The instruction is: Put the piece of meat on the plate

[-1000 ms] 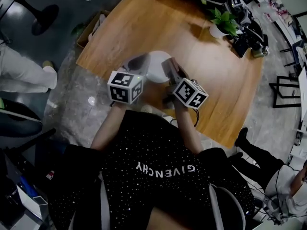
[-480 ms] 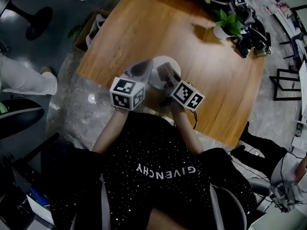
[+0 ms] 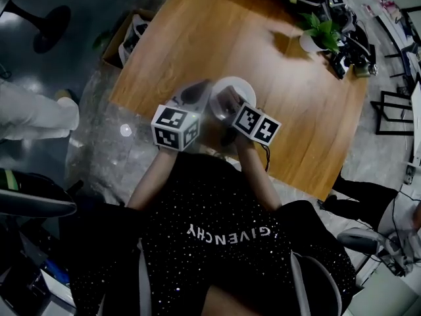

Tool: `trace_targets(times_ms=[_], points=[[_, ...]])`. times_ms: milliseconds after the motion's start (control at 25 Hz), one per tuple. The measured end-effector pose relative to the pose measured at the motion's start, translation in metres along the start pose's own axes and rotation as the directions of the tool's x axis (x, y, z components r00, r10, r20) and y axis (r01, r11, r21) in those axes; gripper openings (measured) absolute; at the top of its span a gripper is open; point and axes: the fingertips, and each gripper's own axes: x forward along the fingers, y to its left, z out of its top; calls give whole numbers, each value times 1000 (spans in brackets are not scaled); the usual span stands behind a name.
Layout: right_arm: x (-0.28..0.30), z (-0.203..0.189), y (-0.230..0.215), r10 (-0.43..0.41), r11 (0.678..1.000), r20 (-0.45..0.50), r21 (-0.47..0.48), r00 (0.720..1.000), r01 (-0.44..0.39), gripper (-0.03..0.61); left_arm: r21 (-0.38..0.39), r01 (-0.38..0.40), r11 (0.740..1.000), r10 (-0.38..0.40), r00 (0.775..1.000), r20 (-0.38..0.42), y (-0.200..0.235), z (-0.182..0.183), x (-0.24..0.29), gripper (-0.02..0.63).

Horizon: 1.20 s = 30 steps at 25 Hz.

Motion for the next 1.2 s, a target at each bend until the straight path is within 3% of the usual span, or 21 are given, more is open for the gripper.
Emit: trace_targets(times_ms=[400, 600, 760, 1200], points=[[2, 7, 3, -79, 995, -43, -58, 996, 77, 101, -22, 6, 1000, -5, 1000, 21, 2, 2, -6, 11], [-4, 15, 1, -89, 995, -35, -53, 995, 87, 173, -27, 4, 1000, -4, 1000, 25, 4, 4, -4, 11], [-9, 15, -7, -107, 994, -34, -39, 994, 106, 179, -24, 8, 1000, -7, 1000, 24, 2, 3, -3, 11], [-34, 40, -27, -158, 982, 83, -86, 984, 165, 178, -3, 25, 1000, -25, 1000, 8, -17, -5, -1, 11]])
